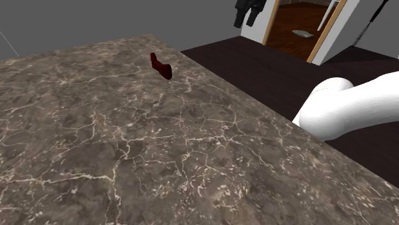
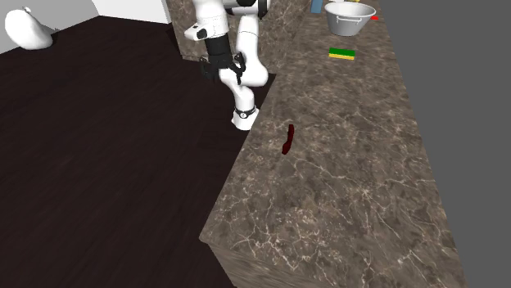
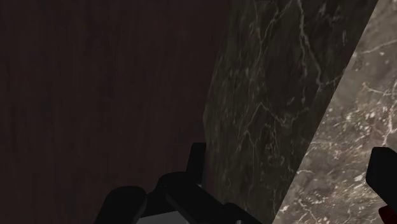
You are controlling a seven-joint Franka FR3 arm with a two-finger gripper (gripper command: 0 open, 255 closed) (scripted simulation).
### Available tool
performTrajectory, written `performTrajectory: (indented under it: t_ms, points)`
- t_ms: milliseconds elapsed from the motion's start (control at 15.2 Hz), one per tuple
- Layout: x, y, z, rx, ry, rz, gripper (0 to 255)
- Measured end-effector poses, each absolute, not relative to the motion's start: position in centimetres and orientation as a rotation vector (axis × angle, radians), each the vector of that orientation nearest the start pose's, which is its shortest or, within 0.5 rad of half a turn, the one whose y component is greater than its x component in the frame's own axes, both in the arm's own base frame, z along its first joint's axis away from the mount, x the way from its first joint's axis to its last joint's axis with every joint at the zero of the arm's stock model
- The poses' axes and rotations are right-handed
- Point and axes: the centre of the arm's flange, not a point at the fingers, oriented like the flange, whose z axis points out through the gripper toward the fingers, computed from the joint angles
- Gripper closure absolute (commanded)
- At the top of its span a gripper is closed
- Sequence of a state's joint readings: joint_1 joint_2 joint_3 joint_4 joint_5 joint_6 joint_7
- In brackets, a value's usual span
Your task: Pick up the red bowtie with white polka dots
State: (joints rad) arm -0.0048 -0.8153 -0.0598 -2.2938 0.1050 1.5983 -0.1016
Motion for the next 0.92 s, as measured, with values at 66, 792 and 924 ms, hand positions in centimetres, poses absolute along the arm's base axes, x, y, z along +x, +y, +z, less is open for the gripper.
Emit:
performTrajectory:
  t_ms: [66, 792, 924]
  points:
    - [30.1, -1.6, 63.2, -2.995, -0.085, -0.195, 0]
    - [36.2, 11.0, 61.2, -3.071, 0.065, -0.121, 0]
    - [37.9, 13.7, 60.5, -3.084, 0.094, -0.108, 0]
